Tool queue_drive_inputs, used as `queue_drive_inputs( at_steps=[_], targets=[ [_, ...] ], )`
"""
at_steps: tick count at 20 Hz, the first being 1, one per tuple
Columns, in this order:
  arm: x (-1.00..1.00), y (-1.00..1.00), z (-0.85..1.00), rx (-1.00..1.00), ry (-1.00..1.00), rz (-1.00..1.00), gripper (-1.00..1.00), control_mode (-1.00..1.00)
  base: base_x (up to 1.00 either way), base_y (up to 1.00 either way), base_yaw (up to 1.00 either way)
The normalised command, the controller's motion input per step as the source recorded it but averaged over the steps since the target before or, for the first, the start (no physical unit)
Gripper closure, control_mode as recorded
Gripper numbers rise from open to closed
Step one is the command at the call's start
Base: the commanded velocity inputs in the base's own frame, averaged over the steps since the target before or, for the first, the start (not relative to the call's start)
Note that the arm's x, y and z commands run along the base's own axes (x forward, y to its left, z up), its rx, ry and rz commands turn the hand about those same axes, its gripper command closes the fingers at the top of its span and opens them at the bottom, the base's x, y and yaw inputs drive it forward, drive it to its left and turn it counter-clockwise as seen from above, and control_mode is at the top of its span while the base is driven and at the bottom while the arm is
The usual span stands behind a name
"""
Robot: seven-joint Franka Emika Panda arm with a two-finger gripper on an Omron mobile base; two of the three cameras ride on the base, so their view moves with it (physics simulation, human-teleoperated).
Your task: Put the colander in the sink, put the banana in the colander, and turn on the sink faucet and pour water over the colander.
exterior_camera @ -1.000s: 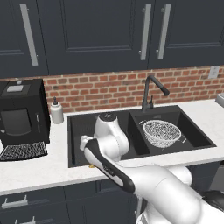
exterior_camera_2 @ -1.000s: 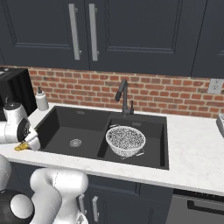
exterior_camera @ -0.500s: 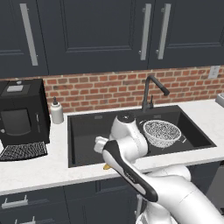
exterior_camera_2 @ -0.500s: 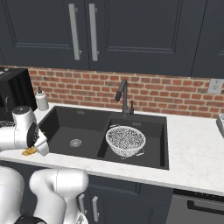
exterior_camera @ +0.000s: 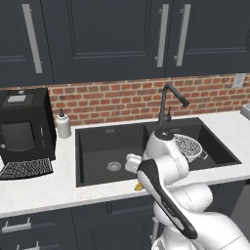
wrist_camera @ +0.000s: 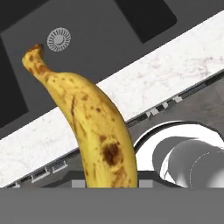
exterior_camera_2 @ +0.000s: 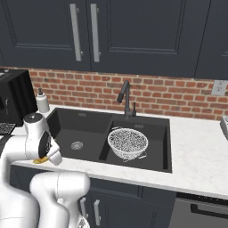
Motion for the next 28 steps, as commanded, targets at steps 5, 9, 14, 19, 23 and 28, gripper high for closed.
queue_drive_inputs(
  at_steps=[5,9,14,19,23,28],
  targets=[
    [-0.1,-0.75,0.13,0.0,-0.06,-0.03,1.0,-1.0,0.0,0.0,0.0],
    [-0.1,-0.72,0.18,0.0,-0.16,0.0,1.0,-1.0,0.0,0.0,0.0],
    [-0.12,-0.79,0.2,0.01,-0.2,0.02,1.0,-1.0,0.0,0.0,0.0],
    [-0.02,-0.68,0.03,0.0,-0.07,0.01,1.0,-1.0,0.0,0.0,0.0],
    [0.01,-0.45,-0.11,-0.02,-0.11,0.01,1.0,-1.0,0.0,0.0,0.0],
    [0.07,-0.57,-0.07,0.01,-0.18,0.17,1.0,-1.0,0.0,0.0,0.0]
  ],
)
